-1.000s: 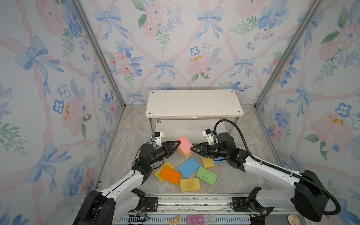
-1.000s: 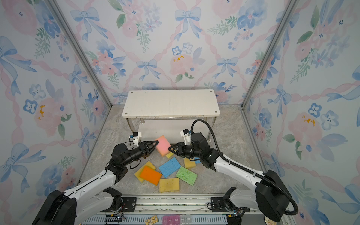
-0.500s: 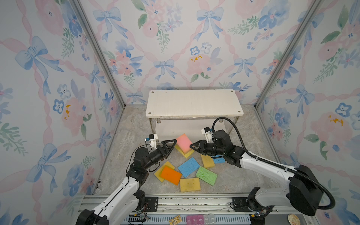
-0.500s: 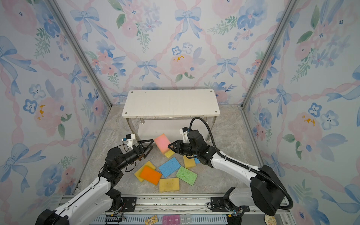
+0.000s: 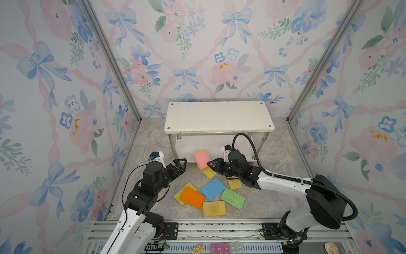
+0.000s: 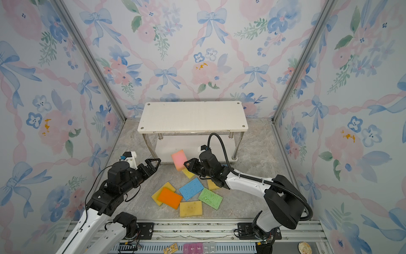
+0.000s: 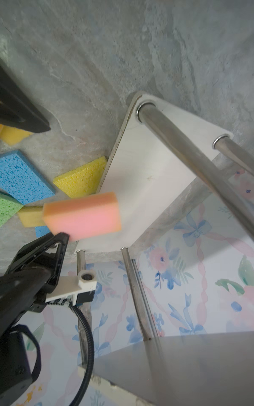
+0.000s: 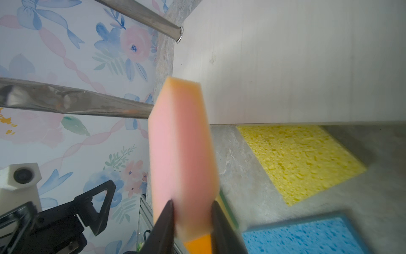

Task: Arrange cleaning sponges on a shelf
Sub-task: Pick up the cleaning sponge, then place the cleaning sponge at the shelf.

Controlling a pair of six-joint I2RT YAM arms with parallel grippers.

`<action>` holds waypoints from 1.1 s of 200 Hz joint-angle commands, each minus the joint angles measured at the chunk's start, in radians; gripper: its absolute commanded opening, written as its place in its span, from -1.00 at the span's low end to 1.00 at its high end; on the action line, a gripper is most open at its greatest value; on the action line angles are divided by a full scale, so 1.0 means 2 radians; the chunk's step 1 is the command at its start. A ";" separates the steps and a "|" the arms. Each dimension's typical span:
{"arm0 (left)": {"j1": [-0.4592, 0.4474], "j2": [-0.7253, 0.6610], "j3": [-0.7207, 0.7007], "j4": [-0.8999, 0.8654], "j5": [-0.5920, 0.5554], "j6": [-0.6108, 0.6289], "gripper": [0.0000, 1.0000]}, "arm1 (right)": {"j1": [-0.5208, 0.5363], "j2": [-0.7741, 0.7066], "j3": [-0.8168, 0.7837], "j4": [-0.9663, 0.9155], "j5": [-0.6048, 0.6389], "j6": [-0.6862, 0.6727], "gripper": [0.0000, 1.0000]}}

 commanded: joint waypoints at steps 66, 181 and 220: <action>0.027 -0.066 0.042 -0.095 -0.067 0.042 0.96 | 0.072 0.163 0.138 0.082 0.177 0.102 -0.38; 0.027 -0.079 0.084 -0.157 -0.081 0.108 0.96 | 0.087 0.251 0.195 0.099 0.221 0.163 -0.32; 0.027 -0.074 0.092 -0.160 -0.076 0.118 0.96 | 0.091 0.267 0.208 0.098 0.227 0.173 -0.31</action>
